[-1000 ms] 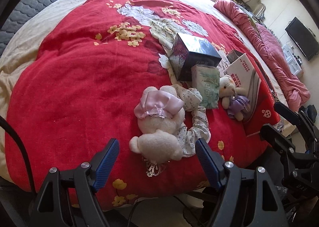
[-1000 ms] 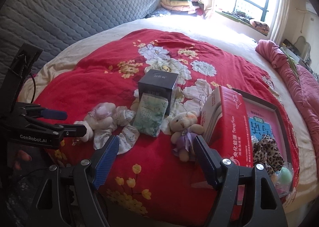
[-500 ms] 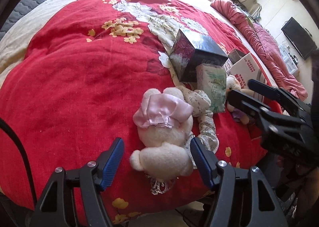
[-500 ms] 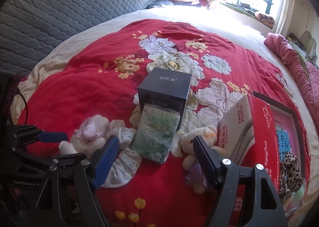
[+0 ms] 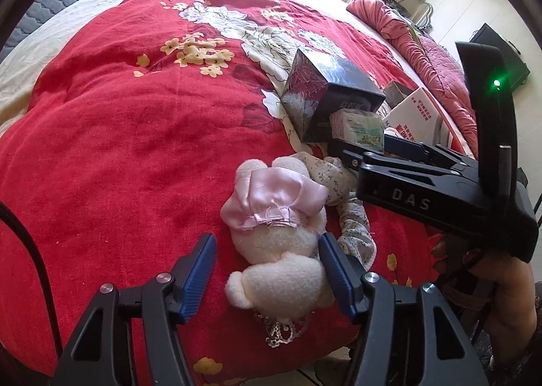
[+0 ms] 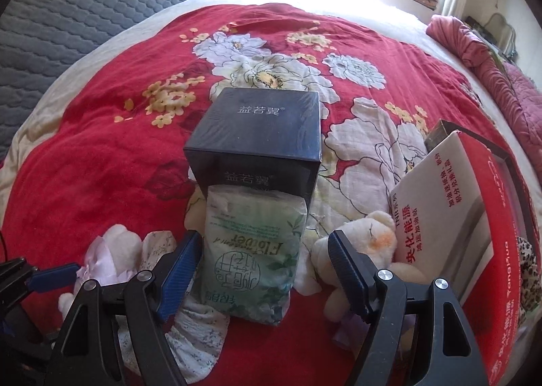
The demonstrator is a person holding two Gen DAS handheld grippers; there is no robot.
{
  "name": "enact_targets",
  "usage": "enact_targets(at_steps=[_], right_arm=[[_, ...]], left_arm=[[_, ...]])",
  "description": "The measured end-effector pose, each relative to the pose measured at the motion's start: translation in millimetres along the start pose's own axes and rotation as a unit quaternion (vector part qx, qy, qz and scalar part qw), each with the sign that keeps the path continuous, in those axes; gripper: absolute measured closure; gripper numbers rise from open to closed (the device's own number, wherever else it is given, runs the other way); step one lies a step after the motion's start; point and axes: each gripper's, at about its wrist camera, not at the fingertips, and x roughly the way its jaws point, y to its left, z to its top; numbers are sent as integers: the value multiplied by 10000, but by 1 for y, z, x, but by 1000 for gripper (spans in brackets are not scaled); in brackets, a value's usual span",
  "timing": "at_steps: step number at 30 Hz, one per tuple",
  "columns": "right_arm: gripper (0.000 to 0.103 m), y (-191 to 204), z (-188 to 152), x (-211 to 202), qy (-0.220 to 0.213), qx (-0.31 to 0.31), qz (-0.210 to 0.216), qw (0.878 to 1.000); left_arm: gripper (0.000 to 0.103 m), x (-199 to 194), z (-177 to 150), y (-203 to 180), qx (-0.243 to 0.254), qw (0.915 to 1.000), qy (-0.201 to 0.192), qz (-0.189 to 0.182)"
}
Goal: Organize soft objects
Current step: 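Grasp the pink-bonnet plush bunny with the left tool while the right tool grasps the green wipes packet, then carry the plush bunny and green wipes packet over the pink tray with both tools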
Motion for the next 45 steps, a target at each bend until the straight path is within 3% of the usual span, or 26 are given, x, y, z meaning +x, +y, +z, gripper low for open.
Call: enact_targets(at_steps=[5,7,8,13,23,30,45], right_arm=[[26,5,0,5,-26,-48,55,10000],[44,4,-2,5,-59,-14,136,9999],[48,2,-3,5,-64,18,181,9998],[53,-4,-4,-5,-253,87,333,9991],[53,-15,-3,-36,-623,173,452,9969],[53,-21,-8,-63,-895,115,457,9949],[53,-62,-27,-129,-1541,280,482,9865]], left_arm=[[48,3,1,-2,24,9999,31,-101],[50,4,1,-1,15,9999,61,-151],[50,5,0,-1,11,9999,68,-158],[56,4,0,4,-114,9994,57,-311],[59,-18,5,4,-158,9987,-479,-109],[59,-29,4,-5,-86,9982,-574,170],[59,-57,5,-73,314,9950,-842,443]])
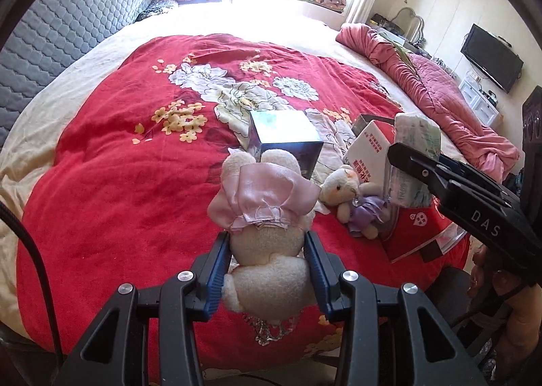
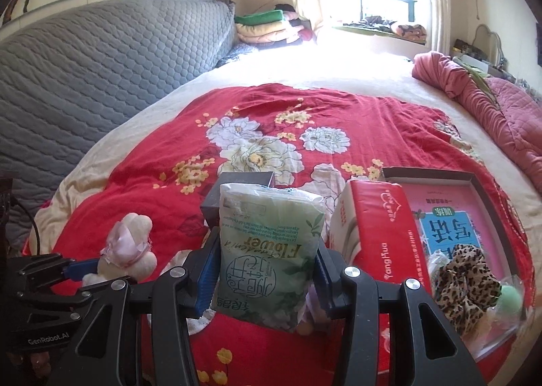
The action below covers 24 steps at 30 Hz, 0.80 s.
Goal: Organize soft objects
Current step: 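Carry the plush bunny and green wipes packet over the pink tray with both tools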
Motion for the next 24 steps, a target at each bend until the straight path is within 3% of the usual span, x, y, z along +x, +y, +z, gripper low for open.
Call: enact_targets(at_steps=[14,24], right_arm=[[53,-58,6,-68,-769,319,-507,9952],[53,-118,2,-105,-1087,813,-984,9858]], left_arm=[[59,-18,33,-83,525,9983,-158,-197],[59,-14,57,-163,1157,9919,-252,-463]])
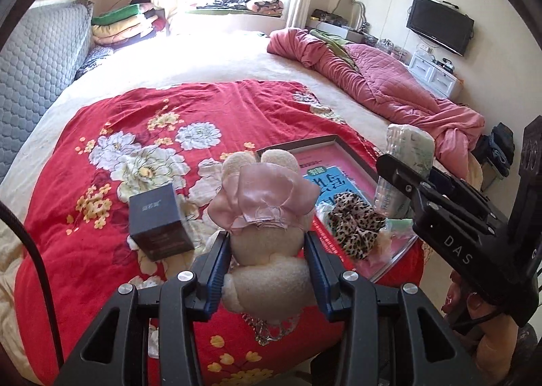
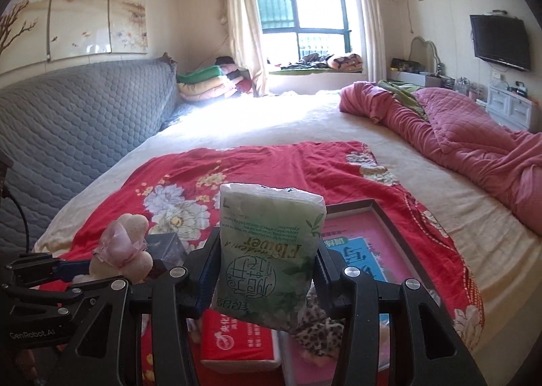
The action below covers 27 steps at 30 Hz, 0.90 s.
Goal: Organize soft objects
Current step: 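Carry the plush bunny and green wipes packet over the pink tray with both tools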
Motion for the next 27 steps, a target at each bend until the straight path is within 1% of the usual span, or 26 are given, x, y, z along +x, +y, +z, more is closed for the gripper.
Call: enact_targets(at_steps=[10,14,21,27], right_arm=[[53,-66,-1,-11,-114,416,-682,9967],[53,-90,-5,-14,-127,591,-917,9939],[53,-127,-19,-8,62,907,-1159,9891],[53,-142,-30,5,313,932,-1236,9875]], left_arm=[[59,33,23,-61,486,9982,114,-343],[59,50,25,-78,623,9968,266,-430],[59,89,22,-102,787,9930,647,-601],[59,123,21,-118,957,9887,979,-610]])
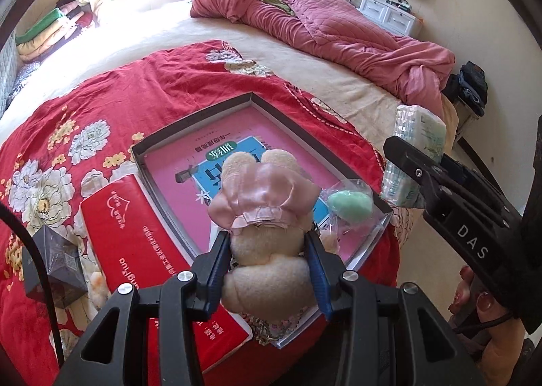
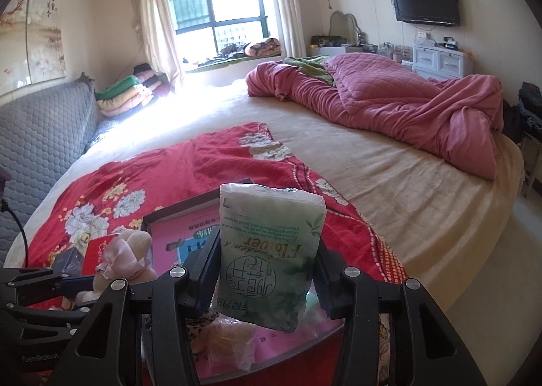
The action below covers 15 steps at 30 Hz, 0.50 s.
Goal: Organize soft objects
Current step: 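Carry the plush bunny and green wipes packet over the pink tray with both tools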
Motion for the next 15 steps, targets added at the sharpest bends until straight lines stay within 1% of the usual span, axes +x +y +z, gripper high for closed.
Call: enact_targets(at_steps=[7,12,15], right_arm=[[53,2,-12,24,394,-204,-26,9990],[53,3,-21,37,594,-303,5,9978],[53,4,-24,44,653,-337,87,9973]], left_arm=[[59,26,2,1,7,9997,240,-43],[59,31,4,6,-65,9997,172,-142],[59,36,5,9,-88,9996,214,-136]])
